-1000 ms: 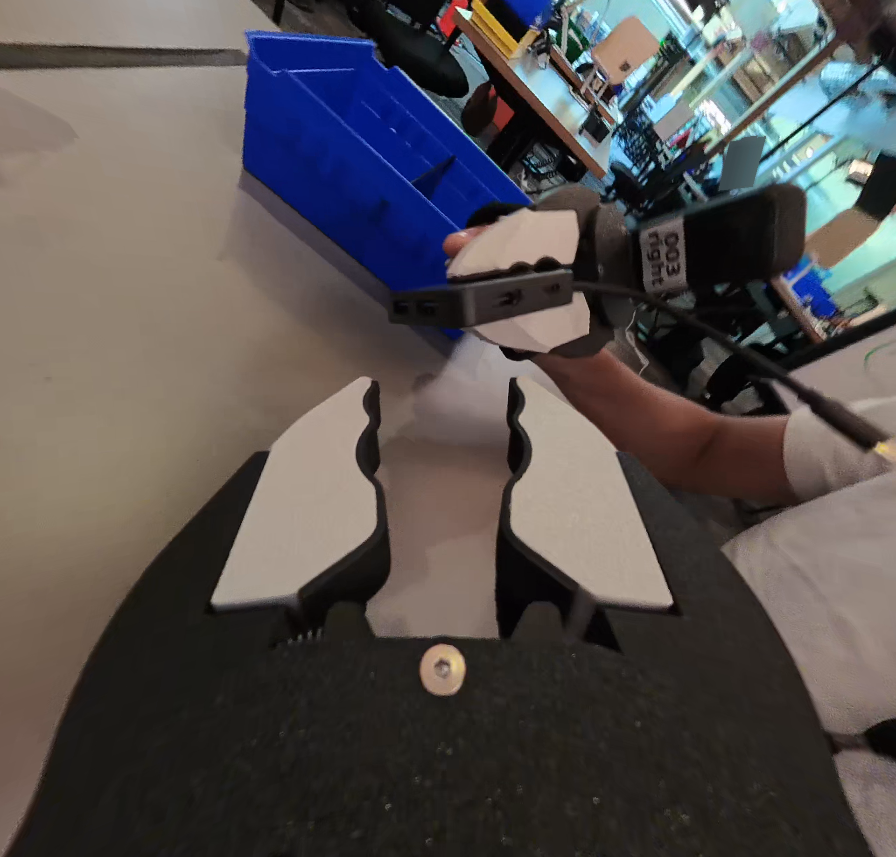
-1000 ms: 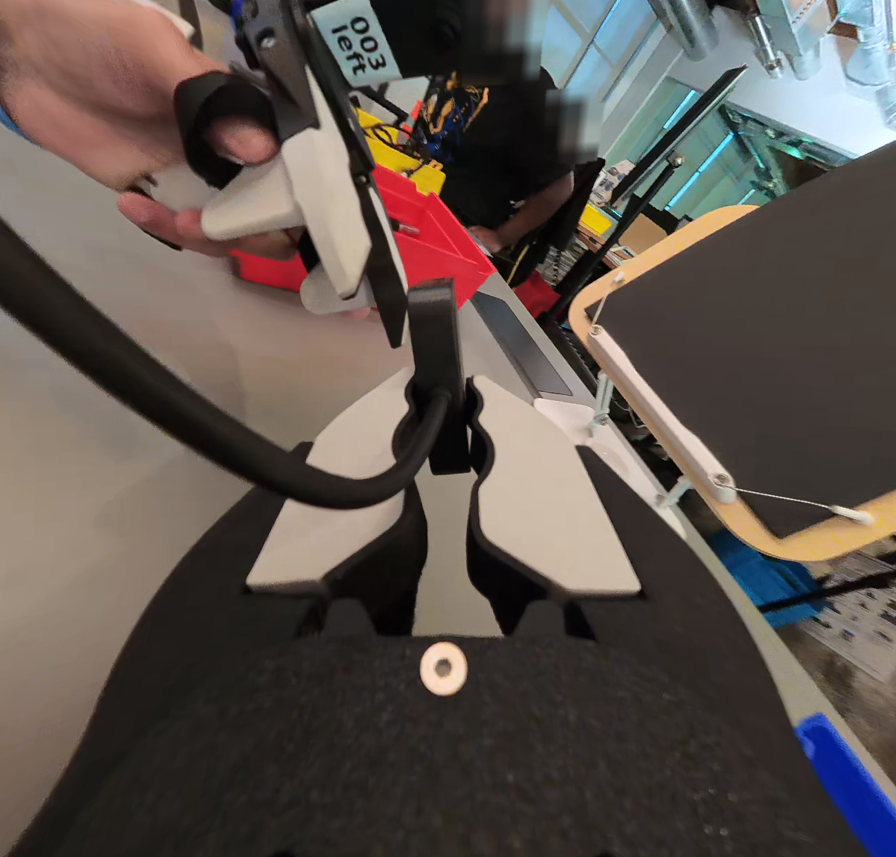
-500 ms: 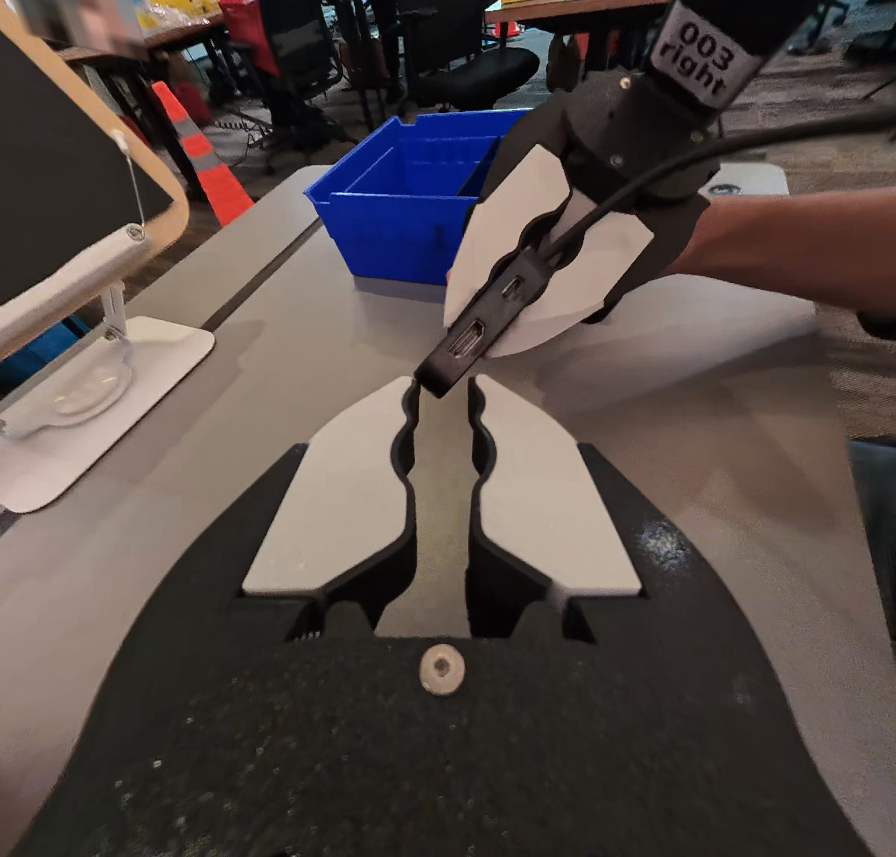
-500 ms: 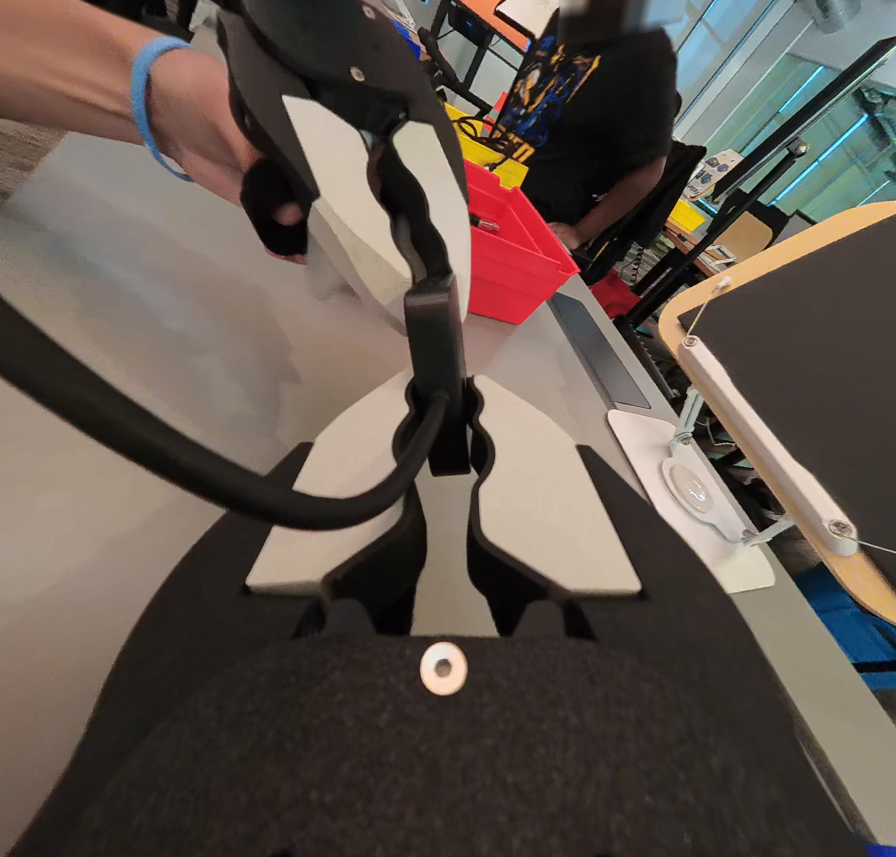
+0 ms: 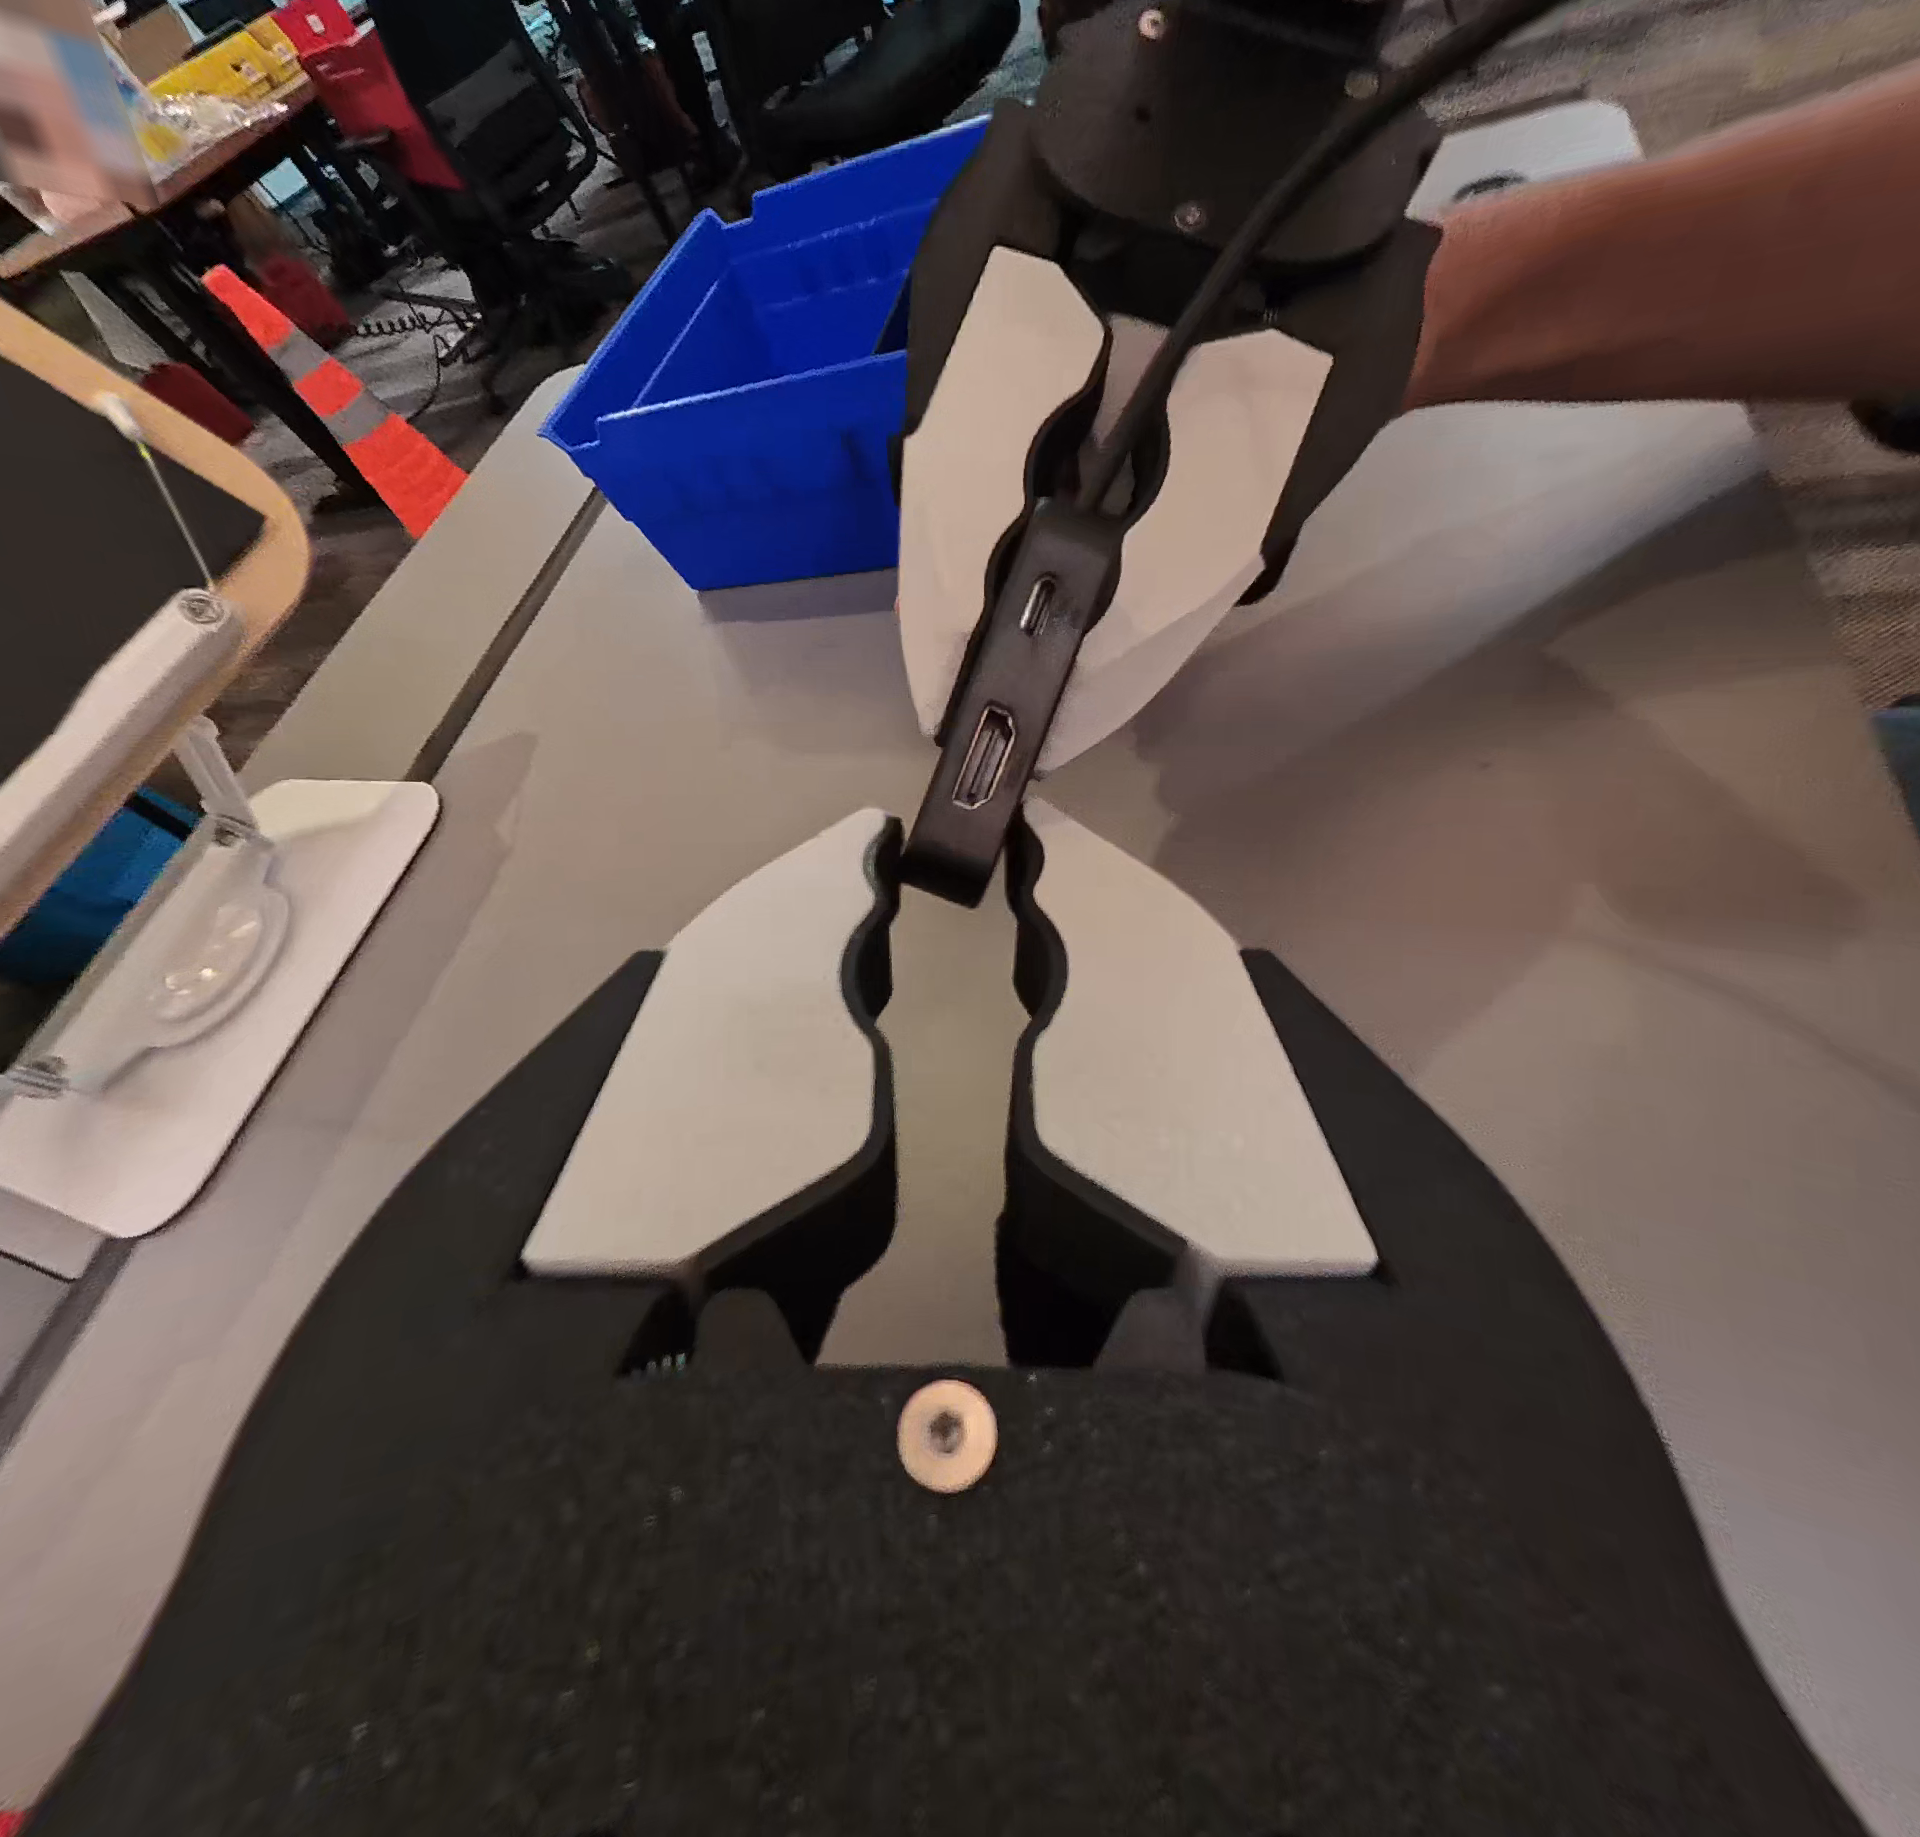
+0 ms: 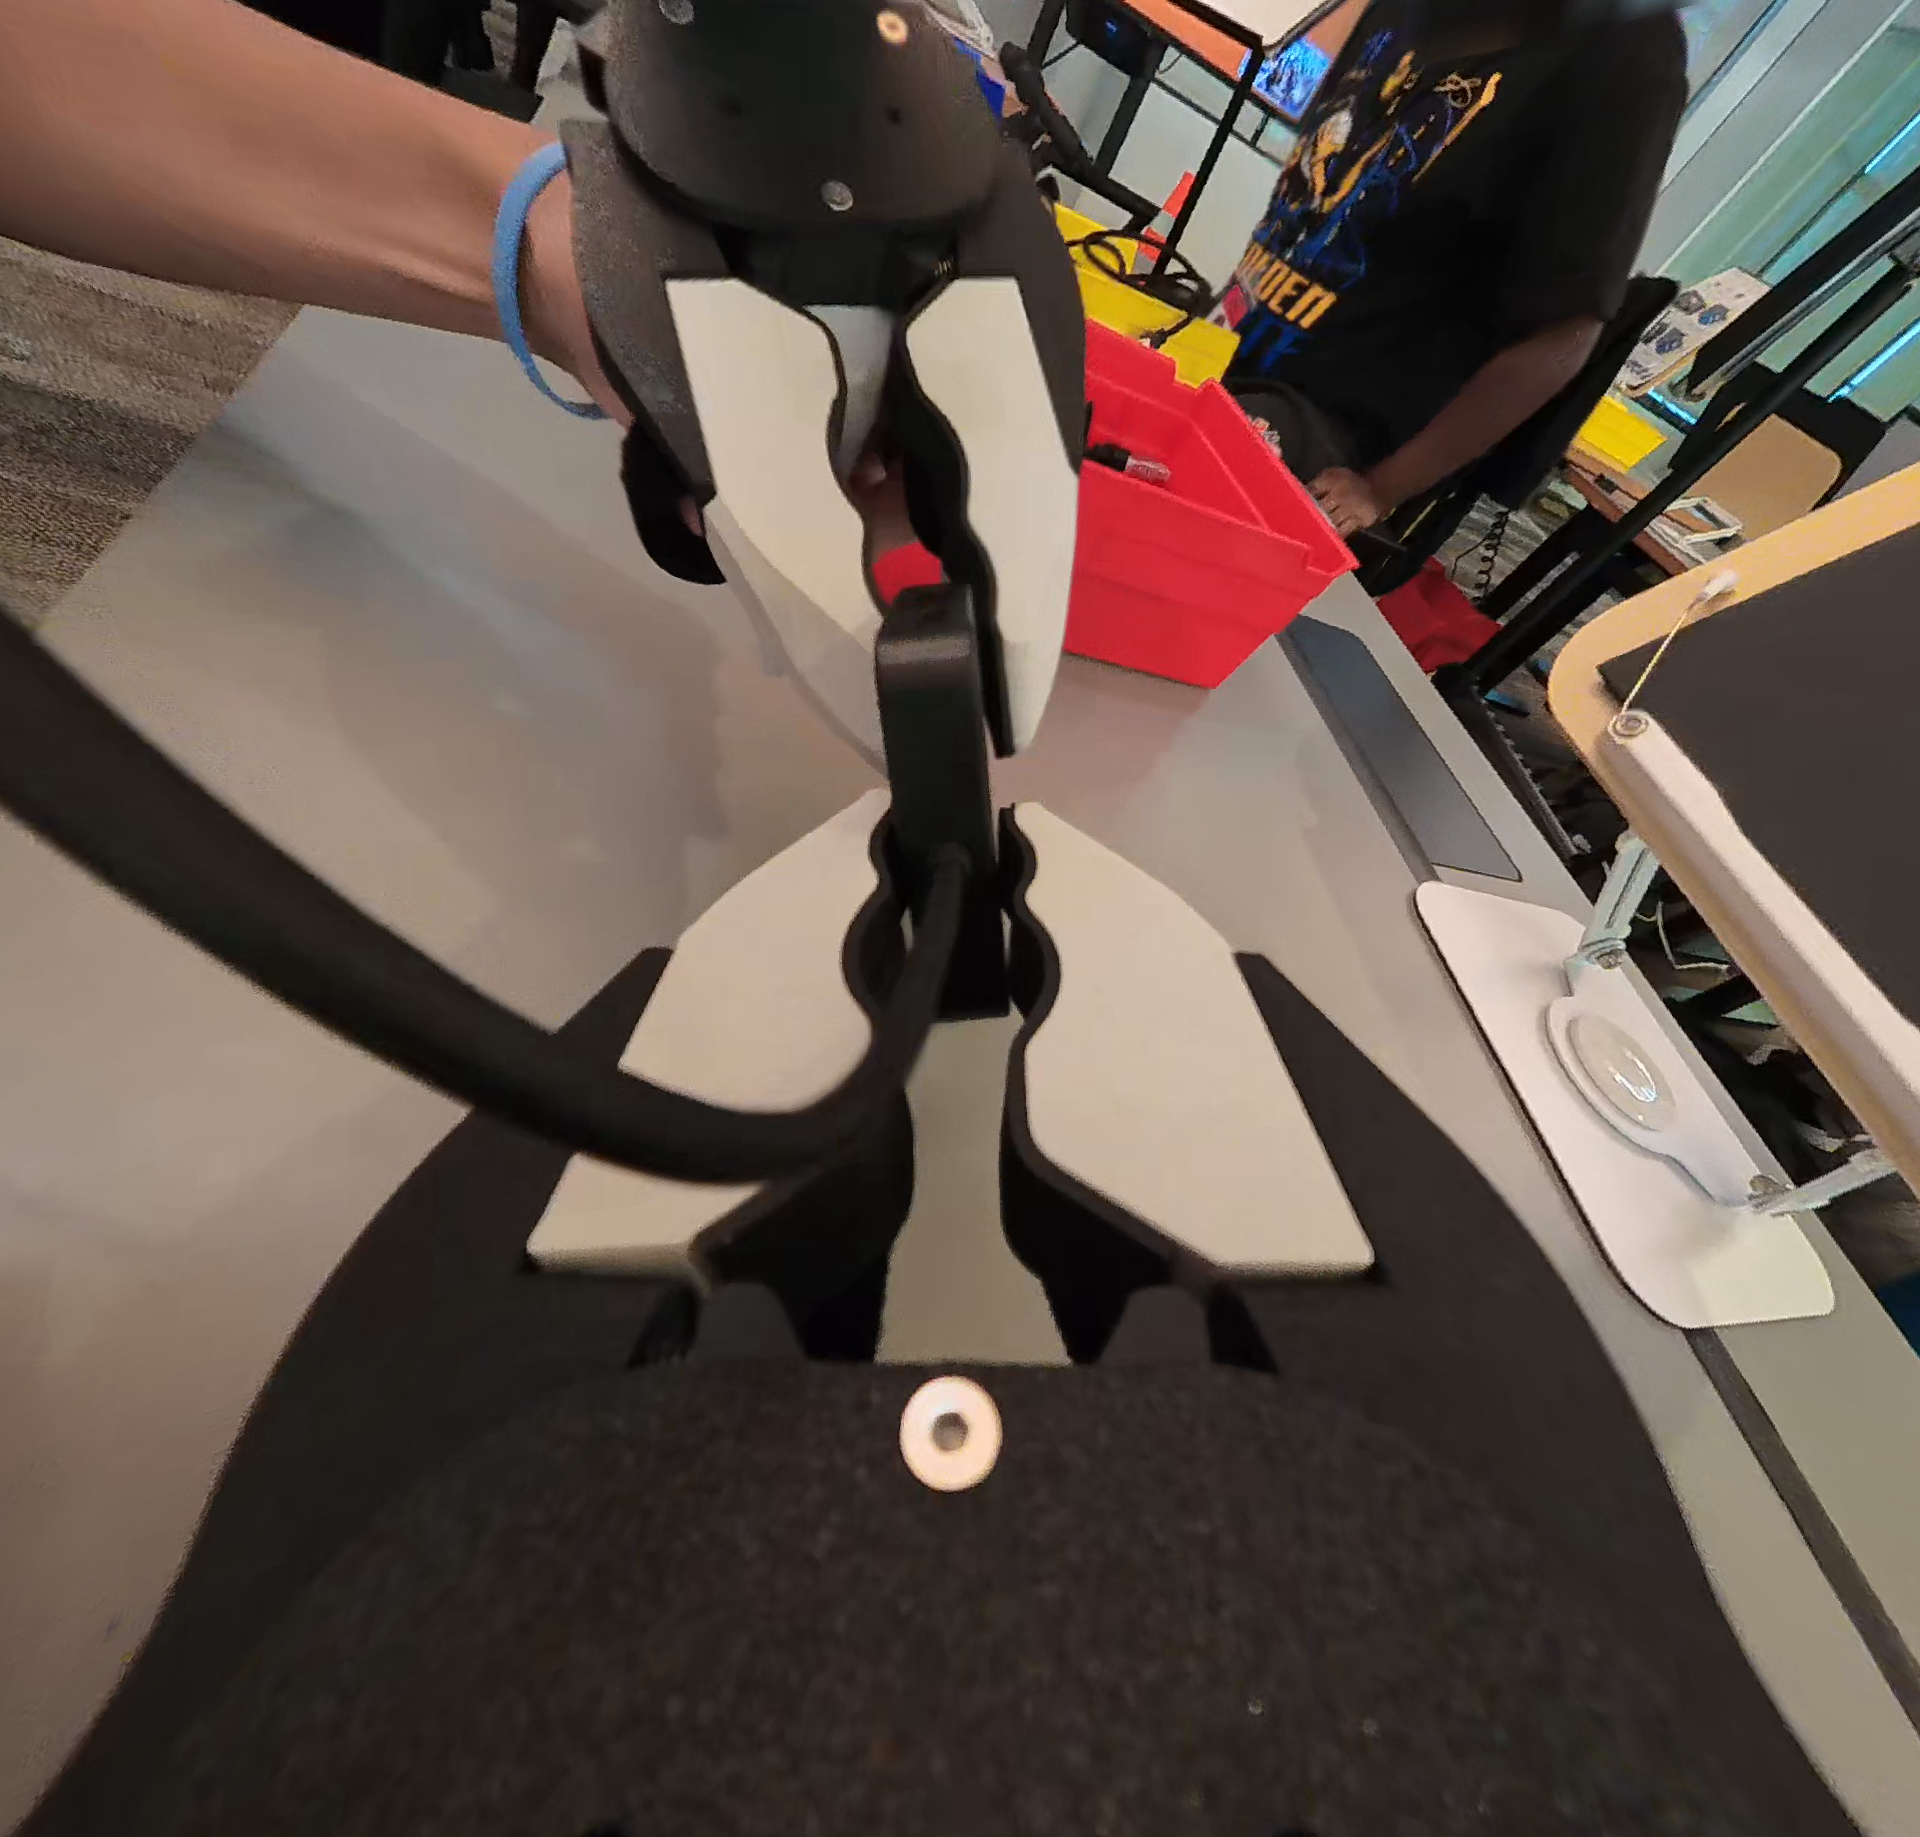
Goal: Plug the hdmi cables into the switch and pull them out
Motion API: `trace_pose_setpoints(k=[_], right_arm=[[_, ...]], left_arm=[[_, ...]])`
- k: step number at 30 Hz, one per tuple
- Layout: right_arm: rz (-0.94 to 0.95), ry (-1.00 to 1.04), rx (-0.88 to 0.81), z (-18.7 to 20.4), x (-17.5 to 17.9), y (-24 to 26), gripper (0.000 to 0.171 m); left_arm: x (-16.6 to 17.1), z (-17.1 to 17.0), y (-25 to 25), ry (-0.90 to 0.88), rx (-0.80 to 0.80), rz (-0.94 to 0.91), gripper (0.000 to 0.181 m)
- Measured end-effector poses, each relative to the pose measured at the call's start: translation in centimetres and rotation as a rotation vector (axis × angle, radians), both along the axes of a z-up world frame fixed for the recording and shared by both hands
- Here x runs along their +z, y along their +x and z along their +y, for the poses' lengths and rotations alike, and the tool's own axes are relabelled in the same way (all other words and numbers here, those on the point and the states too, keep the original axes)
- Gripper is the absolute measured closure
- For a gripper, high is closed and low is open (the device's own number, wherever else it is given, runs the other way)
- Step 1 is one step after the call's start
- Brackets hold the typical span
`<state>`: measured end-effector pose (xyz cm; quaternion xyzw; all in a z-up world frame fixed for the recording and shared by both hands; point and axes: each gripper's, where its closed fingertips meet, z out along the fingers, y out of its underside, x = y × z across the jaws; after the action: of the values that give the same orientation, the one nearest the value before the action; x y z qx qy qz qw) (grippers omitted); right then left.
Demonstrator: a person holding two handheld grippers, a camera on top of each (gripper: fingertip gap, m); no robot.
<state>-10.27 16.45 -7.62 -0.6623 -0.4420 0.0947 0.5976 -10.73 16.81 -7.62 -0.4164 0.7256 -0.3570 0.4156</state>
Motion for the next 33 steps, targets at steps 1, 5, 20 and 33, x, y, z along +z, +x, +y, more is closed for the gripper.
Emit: trace_pose_setpoints(k=[1,5,20,33], right_arm=[[-0.005,-0.008,0.000,-0.1,-0.1,0.1,0.156],[-0.042,-0.006,-0.033,-1.1,0.1,3.0,0.135],[0.098,0.015,-0.162,-2.1,9.6,6.0,0.140],[-0.170,-0.089,0.009,-2.7,3.4,0.3,0.141]], left_arm=[[0.0,0.0,0.0,0.012,-0.007,-0.002,0.164],[0.5,1.0,-0.7,-0.008,-0.012,-0.041,0.168],[3.3,-1.1,-2.9,0.145,-0.166,-0.133,0.168],[2.4,-0.3,-0.5,0.054,-0.144,-0.113,0.166]])
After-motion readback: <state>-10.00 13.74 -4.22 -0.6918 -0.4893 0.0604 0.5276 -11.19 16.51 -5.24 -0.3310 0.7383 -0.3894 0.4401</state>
